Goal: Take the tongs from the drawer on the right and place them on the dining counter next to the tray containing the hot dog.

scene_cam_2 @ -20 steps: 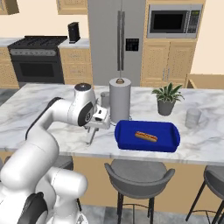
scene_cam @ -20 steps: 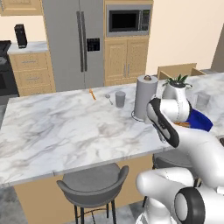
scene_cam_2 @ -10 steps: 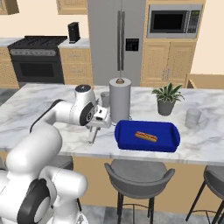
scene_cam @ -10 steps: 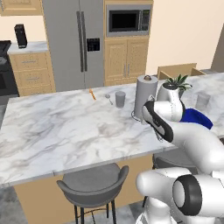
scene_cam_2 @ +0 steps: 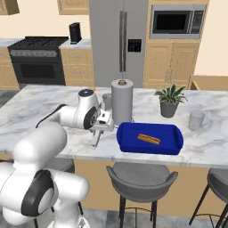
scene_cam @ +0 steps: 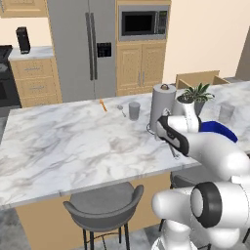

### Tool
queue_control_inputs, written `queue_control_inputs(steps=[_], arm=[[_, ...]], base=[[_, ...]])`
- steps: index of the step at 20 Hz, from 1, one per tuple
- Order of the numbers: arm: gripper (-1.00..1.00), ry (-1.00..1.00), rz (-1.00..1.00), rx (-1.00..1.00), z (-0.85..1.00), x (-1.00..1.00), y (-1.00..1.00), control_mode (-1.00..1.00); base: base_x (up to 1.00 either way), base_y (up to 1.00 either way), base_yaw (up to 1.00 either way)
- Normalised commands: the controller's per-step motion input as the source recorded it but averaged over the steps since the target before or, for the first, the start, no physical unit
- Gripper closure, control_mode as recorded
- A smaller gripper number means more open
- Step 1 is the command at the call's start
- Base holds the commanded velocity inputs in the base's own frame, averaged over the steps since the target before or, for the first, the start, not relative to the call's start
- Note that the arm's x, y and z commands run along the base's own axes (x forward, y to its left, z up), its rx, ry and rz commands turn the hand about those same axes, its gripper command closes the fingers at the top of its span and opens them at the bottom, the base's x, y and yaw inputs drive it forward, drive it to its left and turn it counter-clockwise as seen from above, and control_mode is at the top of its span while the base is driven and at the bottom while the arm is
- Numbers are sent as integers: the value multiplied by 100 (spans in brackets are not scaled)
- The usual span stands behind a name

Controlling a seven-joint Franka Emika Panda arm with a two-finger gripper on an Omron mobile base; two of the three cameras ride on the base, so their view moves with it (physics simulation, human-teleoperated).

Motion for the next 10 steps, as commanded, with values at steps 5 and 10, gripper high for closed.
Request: queue_control_inputs(steps=[5, 10], arm=[[100, 0, 0, 0, -15, 21, 0, -100], [100, 0, 0, 0, -15, 17, -4, -100]], base=[[0, 0, 0], [0, 0, 0]])
